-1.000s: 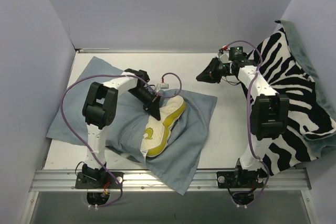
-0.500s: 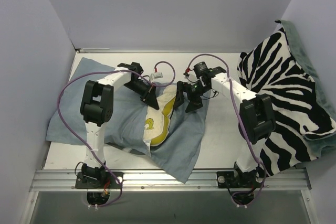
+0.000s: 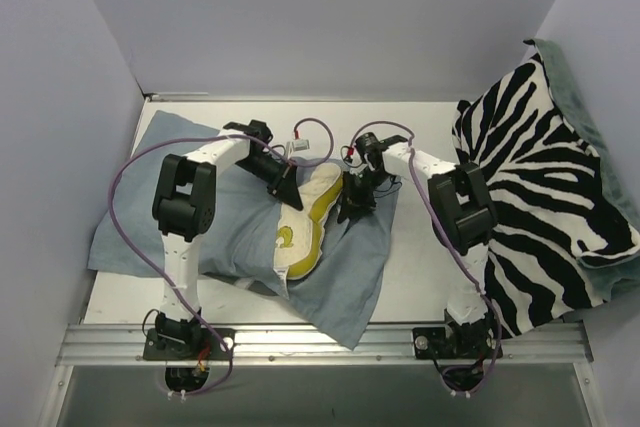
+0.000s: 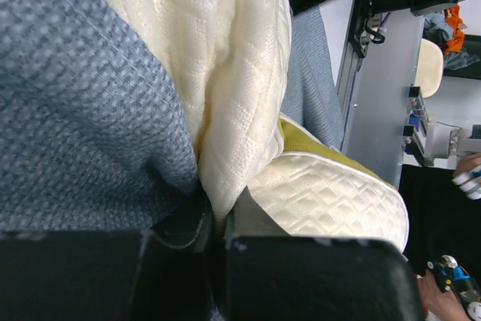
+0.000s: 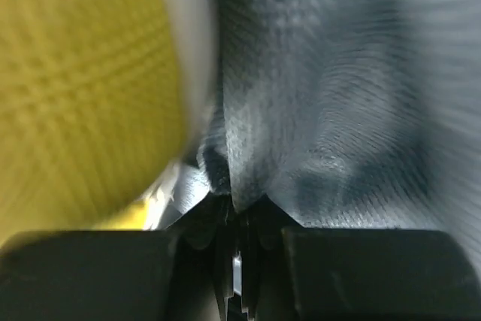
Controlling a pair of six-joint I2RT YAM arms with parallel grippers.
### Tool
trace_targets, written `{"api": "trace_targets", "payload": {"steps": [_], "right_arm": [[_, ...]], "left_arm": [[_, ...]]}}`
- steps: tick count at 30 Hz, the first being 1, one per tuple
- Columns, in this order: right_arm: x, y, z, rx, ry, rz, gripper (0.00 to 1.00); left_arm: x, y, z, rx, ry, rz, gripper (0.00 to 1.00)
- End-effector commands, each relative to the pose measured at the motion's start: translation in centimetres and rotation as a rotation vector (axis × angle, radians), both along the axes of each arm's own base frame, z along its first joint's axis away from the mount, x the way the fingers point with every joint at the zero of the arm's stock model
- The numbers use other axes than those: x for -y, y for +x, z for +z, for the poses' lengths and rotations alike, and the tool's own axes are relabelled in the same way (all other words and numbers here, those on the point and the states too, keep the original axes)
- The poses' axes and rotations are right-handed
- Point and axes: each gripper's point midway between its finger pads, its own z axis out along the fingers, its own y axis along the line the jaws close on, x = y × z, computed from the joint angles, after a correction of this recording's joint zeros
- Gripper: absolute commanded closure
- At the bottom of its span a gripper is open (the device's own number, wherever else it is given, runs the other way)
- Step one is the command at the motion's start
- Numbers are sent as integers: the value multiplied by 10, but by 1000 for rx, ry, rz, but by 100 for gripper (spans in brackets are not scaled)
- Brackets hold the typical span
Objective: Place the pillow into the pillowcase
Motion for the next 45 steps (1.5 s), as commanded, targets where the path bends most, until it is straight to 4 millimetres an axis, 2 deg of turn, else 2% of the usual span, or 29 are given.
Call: {"api": "trace_targets", "payload": {"steps": [1, 2, 4, 5, 6, 10, 11, 12, 13, 14, 16, 17, 18, 23, 26, 27, 28, 30, 32, 34, 35, 36, 37, 38, 39, 41, 42, 43, 45], "right_arm": [[23, 51, 75, 164, 207, -131, 100], [34, 48, 81, 161, 245, -166, 100], [52, 51, 116, 242, 320, -184, 100], [65, 50, 119, 241, 334, -210, 100], [66, 46, 122, 241, 350, -208, 100], [43, 29, 119, 212, 409, -133, 100], [37, 28, 118, 214, 413, -114, 100], [26, 25, 120, 224, 414, -75, 100], [20, 26, 118, 239, 420, -48, 100], [16, 27, 117, 249, 416, -32, 100], [10, 30, 121, 276, 413, -5, 100], [10, 32, 121, 283, 412, -4, 100], [12, 34, 122, 288, 409, -9, 100], [13, 33, 123, 284, 418, -6, 100], [11, 31, 125, 280, 427, -2, 100], [11, 30, 126, 280, 426, -3, 100], [11, 29, 127, 286, 429, 5, 100], [10, 27, 128, 286, 433, 8, 100], [12, 28, 131, 292, 436, 5, 100], [14, 28, 133, 300, 435, -3, 100], [16, 29, 133, 301, 431, -8, 100], [21, 31, 131, 300, 425, -23, 100], [24, 33, 128, 295, 419, -32, 100], [28, 36, 124, 296, 405, -45, 100], [35, 42, 122, 300, 395, -64, 100], [43, 58, 117, 314, 365, -94, 100], [49, 70, 113, 306, 356, -124, 100], [50, 83, 122, 334, 360, -137, 100], [49, 98, 128, 357, 362, -153, 100]], "left_arm": [[-11, 1, 2, 103, -2, -19, 100], [-16, 1, 0, 111, 11, -16, 100], [-30, -1, -6, 126, 38, -13, 100], [-33, -2, -6, 143, 40, -17, 100], [-34, -2, -3, 165, 40, -26, 100], [-12, 0, 49, 349, -50, -102, 81], [-4, 6, 69, 405, -76, -121, 69], [2, 6, 81, 448, -100, -154, 64], [10, -4, 92, 431, -108, -183, 60], [17, 4, 112, 480, -127, -185, 53], [24, 6, 124, 449, -139, -158, 49], [28, 14, 137, 482, -147, -146, 45], [31, 17, 139, 450, -130, -119, 44], [51, 53, 115, 500, -38, -53, 38], [69, 61, 102, 511, -19, -47, 36], [78, 60, 94, 521, 13, -51, 30], [84, 68, 81, 549, 40, -45, 19], [88, 78, 63, 568, 117, -16, 19], [94, 87, 40, 567, 170, 3, 23], [90, 90, 20, 560, 218, -2, 33], [87, 87, 11, 548, 235, -12, 54], [84, 84, 9, 557, 225, -43, 66], [85, 67, 16, 508, 162, -91, 83], [76, 57, 17, 459, 112, -118, 100], [69, 47, 24, 468, 31, -179, 100], [54, 20, 55, 424, -115, -208, 100], [39, -4, 49, 414, -131, -290, 100], [32, -19, 54, 433, -143, -347, 100], [15, -59, 45, 417, -138, -536, 100]]}}
